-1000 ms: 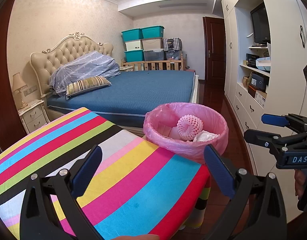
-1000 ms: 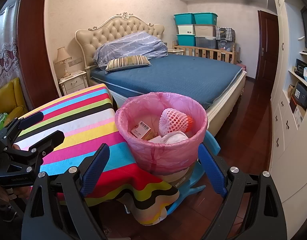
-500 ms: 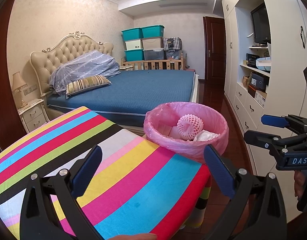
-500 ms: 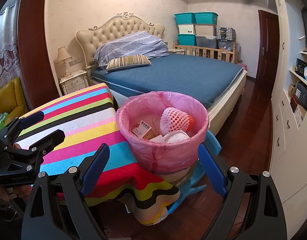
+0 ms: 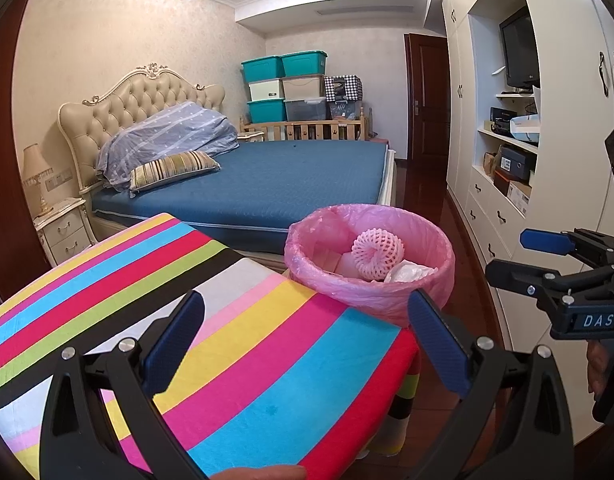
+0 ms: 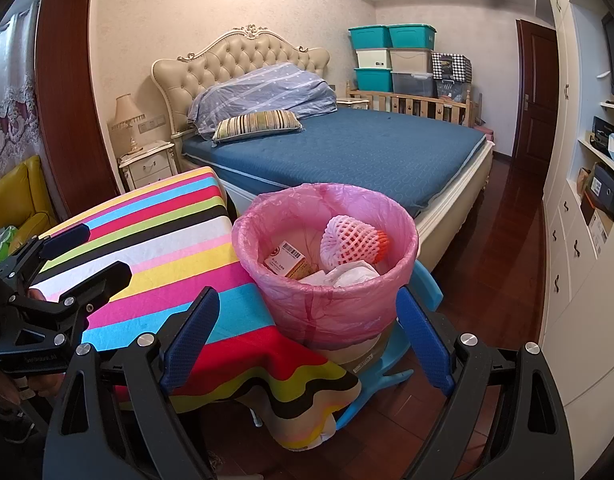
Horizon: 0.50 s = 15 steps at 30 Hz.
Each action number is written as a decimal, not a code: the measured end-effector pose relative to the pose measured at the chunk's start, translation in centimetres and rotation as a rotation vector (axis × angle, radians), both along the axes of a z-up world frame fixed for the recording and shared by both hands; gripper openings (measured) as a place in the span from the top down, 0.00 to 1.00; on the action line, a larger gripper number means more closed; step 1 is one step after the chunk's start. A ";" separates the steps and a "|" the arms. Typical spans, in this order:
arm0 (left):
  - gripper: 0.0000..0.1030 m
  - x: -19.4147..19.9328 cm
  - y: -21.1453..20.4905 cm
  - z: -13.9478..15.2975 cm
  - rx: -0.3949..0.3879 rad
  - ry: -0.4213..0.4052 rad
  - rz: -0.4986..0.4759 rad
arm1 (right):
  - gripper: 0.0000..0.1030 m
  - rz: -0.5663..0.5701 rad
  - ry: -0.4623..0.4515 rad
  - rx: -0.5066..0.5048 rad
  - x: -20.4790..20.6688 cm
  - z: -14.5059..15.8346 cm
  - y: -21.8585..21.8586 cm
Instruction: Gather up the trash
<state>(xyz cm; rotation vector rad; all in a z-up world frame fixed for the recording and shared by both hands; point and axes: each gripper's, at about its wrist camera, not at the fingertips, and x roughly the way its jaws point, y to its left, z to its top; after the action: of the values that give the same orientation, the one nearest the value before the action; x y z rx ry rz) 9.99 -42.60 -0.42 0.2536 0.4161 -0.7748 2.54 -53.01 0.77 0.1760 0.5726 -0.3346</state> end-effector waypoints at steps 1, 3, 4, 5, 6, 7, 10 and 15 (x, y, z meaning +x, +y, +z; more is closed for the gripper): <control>0.04 0.0 0.0 0.0 0.000 -0.002 0.000 | 0.18 0.000 -0.001 0.001 0.0 0.0 0.0; 0.04 0.0 0.0 -0.1 -0.001 0.000 -0.001 | 0.18 0.000 0.000 0.001 0.0 0.0 0.0; 0.04 -0.1 0.0 -0.1 -0.001 0.001 0.000 | 0.18 0.000 0.000 0.000 0.0 0.0 -0.1; 0.04 -0.1 0.0 0.0 0.000 -0.001 0.002 | 0.18 0.000 0.000 0.000 0.0 0.0 -0.1; 0.04 -0.1 0.0 0.0 0.001 -0.003 0.002 | 0.18 0.001 0.000 0.001 0.0 0.0 -0.1; 0.04 -0.1 0.0 0.0 0.000 -0.003 0.001 | 0.18 0.001 0.000 0.002 0.0 0.0 0.0; 0.04 0.0 0.1 0.0 -0.001 -0.002 -0.001 | 0.18 0.002 -0.001 0.001 0.0 0.0 -0.1; 0.04 -0.1 0.1 0.0 -0.005 0.003 -0.005 | 0.18 0.001 0.002 0.002 0.0 -0.1 0.0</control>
<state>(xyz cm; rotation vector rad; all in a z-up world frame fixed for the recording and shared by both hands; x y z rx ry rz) 9.90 -42.55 -0.44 0.2491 0.4163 -0.7811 2.57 -53.01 0.69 0.1777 0.5748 -0.3331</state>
